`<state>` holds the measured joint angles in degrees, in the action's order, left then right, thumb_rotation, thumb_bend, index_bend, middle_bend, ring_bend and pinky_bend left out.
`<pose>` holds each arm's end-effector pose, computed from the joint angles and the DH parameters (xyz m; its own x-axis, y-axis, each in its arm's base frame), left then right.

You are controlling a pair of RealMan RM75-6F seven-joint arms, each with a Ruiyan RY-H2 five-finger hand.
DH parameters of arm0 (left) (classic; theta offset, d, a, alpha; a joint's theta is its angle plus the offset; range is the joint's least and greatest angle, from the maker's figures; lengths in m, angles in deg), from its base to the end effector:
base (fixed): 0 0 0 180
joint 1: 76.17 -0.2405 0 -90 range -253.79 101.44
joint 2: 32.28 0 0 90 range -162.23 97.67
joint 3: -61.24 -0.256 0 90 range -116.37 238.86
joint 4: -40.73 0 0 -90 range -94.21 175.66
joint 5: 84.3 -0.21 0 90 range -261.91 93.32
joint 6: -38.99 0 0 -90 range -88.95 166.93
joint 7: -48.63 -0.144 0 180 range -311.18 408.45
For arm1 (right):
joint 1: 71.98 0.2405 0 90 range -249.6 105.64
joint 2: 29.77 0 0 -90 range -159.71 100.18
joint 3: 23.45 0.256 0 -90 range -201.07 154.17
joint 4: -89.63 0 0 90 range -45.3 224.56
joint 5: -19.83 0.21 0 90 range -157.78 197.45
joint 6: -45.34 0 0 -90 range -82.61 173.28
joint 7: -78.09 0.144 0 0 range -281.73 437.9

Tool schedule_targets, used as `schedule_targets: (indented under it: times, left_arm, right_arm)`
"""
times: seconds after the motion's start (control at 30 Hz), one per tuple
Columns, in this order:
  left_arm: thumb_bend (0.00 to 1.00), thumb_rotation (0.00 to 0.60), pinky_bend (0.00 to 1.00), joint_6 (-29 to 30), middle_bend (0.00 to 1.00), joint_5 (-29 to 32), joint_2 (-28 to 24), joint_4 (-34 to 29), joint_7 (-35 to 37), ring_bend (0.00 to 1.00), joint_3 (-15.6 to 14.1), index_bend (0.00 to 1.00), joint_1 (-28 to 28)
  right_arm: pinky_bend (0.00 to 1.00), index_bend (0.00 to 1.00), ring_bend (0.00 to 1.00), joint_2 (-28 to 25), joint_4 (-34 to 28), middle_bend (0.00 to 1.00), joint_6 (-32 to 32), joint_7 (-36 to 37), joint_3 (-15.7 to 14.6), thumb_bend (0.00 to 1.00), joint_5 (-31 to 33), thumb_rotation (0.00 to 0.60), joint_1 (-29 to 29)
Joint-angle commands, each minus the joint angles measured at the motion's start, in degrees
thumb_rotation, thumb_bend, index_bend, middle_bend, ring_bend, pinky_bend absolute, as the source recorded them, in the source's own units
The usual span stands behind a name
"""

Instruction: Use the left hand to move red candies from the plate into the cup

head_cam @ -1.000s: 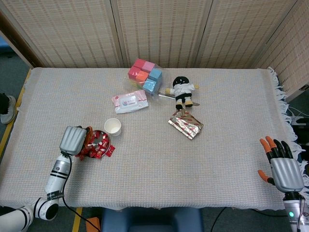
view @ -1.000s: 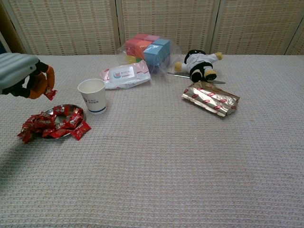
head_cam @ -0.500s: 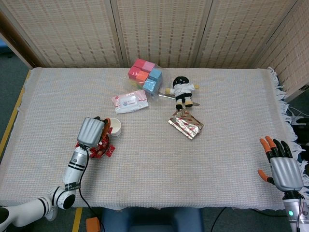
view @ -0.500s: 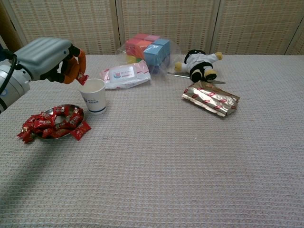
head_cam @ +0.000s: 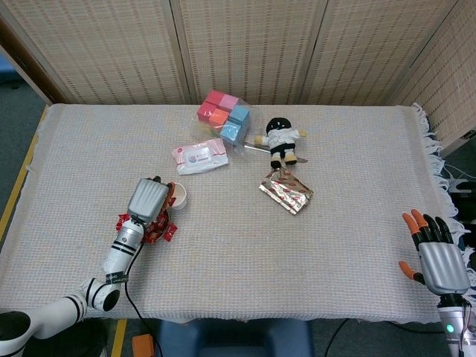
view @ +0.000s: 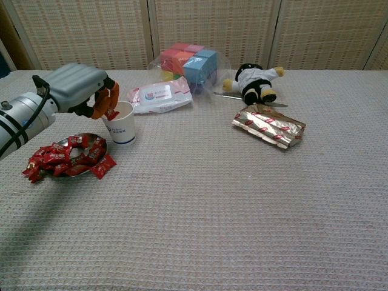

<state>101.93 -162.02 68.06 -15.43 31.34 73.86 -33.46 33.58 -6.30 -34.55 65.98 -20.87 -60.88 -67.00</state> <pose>-0.1738 0.3904 -0.0152 0.6049 -0.0880 0.7915 0.7250 -0.3504 -0.5930 -0.3162 -0.1785 0.1492 0.5238 -0.1141 0.8442 -0.8453 0.0529 0.5317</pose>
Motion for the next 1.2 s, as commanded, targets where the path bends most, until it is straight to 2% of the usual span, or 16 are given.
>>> schedule_targets:
  times: [0.03,0.13,0.23,0.47,0.6,0.73,0.83,0.9,1.03,1.2]
  left_arm:
    - [0.56,0.6,0.59,1.0,0.49,-0.8,0.5,0.9,1.2,0.36,-0.2,0.43,0.4]
    - [0.52,0.6,0.54,1.8,0.42,-1.3,0.7,1.3,2.4,0.3,-0.1,0.33,0.5]
    - [0.5,0.6,0.53,1.9,0.39,-1.3,0.6,1.5,3.1,0.28,-0.1,0.28,0.6]
    - [0.5,0.6,0.53,2.0,0.41,-1.4,-0.5,0.0,3.0,0.31,-0.8,0.26,0.1]
    - [0.49,0.6,0.54,3.9,0.42,-2.0,-3.2,-4.5,2.2,0.33,-1.8,0.26,-1.7]
    - [0.45,0.6,0.58,9.3,0.35,-3.2,-7.7,-12.0,2.5,0.32,-4.4,0.21,-6.7]
    - [0.43,0.6,0.66,10.7,0.27,-2.3,-12.6,-18.5,2.6,0.27,-7.3,0.17,-11.3]
    - [0.42,0.6,0.7,10.7,0.23,-1.2,-14.8,-20.7,1.5,0.23,-8.9,0.14,-13.5]
    - [0.4,0.6,0.76,10.2,0.18,1.3,-16.6,-21.9,-0.9,0.2,-11.4,0.11,-17.0]
    - [0.4,0.6,0.8,10.4,0.18,2.0,-15.7,-19.7,-1.5,0.19,-12.9,0.11,-19.5]
  right_arm:
    - [0.0,0.0,0.0,0.0,0.0,0.0,0.0,0.0,0.0,0.14,0.0,0.6,0.0]
    - [0.0,0.0,0.0,0.0,0.0,0.0,0.0,0.0,0.0,0.14,0.0,0.6,0.0]
    - [0.0,0.0,0.0,0.0,0.0,0.0,0.2,0.0,-0.1,0.14,0.0,0.6,0.1]
    - [0.0,0.0,0.0,0.0,-0.1,0.0,-0.1,0.2,0.0,0.14,-0.2,0.6,0.0]
    - [0.0,0.0,0.0,0.0,-0.2,0.0,0.2,0.1,-0.4,0.14,-0.7,0.6,0.1]
    - [0.0,0.0,0.0,-0.1,-0.2,0.0,0.0,0.4,-0.4,0.14,-0.8,0.6,0.0]
    - [0.0,0.0,0.0,-0.2,-0.3,0.0,0.0,0.5,-0.5,0.14,-1.0,0.6,0.0]
    - [0.0,0.0,0.0,-0.2,-0.4,0.0,0.0,0.5,-0.6,0.14,-1.3,0.6,0.0]
    - [0.0,0.0,0.0,-0.1,-0.7,0.0,-0.2,0.4,-0.9,0.14,-2.2,0.6,0.0]
    - [0.0,0.0,0.0,0.1,-0.6,0.0,-0.1,0.2,-1.1,0.14,-2.6,0.6,0.1]
